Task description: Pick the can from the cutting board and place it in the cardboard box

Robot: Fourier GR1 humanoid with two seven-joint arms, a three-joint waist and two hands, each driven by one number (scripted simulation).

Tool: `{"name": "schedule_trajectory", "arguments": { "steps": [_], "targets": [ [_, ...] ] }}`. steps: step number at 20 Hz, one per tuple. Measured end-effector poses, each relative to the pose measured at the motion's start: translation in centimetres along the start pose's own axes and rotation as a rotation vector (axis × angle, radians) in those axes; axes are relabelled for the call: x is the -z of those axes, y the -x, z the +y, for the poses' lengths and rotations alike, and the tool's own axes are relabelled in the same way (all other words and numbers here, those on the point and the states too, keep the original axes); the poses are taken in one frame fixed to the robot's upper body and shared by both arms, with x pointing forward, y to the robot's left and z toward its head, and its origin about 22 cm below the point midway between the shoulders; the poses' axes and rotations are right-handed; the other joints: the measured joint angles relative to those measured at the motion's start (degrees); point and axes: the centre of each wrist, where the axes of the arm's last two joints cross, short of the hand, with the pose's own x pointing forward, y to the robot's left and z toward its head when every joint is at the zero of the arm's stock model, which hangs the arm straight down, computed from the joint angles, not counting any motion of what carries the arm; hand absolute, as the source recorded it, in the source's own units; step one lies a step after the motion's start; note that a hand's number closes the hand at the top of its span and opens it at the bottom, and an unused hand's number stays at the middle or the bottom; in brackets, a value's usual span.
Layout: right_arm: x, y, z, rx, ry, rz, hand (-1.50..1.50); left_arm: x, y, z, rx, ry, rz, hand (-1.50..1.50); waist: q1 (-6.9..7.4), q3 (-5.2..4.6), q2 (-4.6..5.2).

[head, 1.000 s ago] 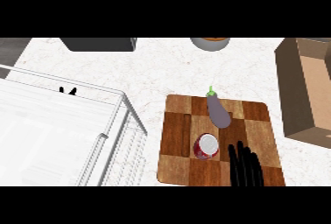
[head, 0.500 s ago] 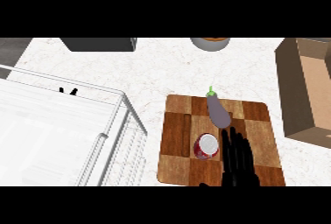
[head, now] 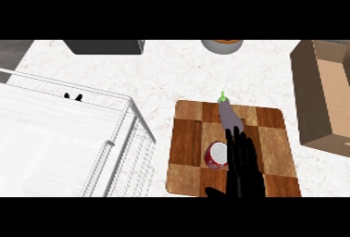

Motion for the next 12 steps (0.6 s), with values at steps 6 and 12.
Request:
{"name": "schedule_trajectory", "arguments": {
  "steps": [6,12],
  "targets": [
    [1.3,-0.1,1.3,0.01,-0.011,-0.001,-1.5,0.2,-0.4,-0.1,-0.004,0.011,0.011,0.0,-0.03,-0.27,-0.07],
    [2.0,-0.2,1.7,-0.013,-0.029,-0.009,1.5,0.2,-0.2,-0.2,-0.002,0.008,-0.005,0.0,-0.17,-0.32,-0.24]
  ]
}}
